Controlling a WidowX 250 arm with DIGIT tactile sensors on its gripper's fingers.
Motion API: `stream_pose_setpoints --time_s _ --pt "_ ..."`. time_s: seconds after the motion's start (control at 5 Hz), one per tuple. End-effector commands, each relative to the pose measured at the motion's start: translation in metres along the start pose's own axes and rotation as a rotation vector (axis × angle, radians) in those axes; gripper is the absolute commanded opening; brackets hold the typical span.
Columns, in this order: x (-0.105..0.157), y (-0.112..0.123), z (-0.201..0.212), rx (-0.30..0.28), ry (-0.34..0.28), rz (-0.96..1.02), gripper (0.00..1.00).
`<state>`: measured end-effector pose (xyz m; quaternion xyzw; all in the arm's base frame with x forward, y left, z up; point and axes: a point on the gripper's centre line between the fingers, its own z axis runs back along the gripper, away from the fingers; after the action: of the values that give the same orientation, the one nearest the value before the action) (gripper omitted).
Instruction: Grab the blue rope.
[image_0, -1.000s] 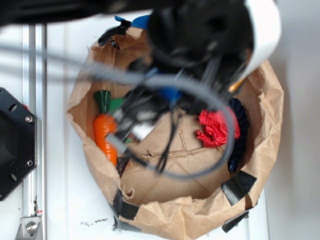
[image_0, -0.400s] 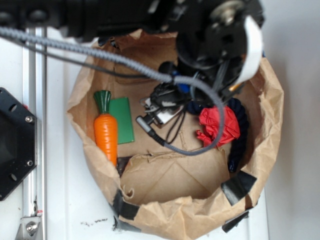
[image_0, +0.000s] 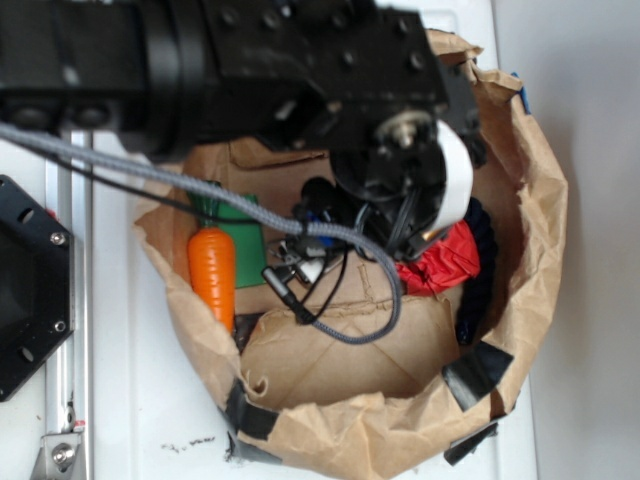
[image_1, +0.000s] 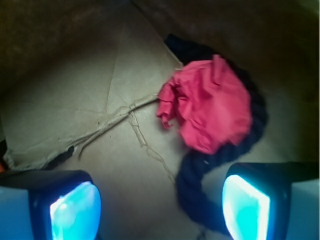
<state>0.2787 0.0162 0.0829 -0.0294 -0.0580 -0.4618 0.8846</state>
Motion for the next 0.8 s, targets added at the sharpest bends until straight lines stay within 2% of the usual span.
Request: stream_pose_setpoints --time_s 0.0,0.2,0.6 --pt "-0.0008 0.0256 -0.0017 0.01 -0.007 -0.025 1.0" --pt "-0.0051 0.034 0.0003 0.014 -0.009 -0.024 1.0" --pt "-0.005 0.0343 0.0013 0.043 0.008 -0.037 1.0"
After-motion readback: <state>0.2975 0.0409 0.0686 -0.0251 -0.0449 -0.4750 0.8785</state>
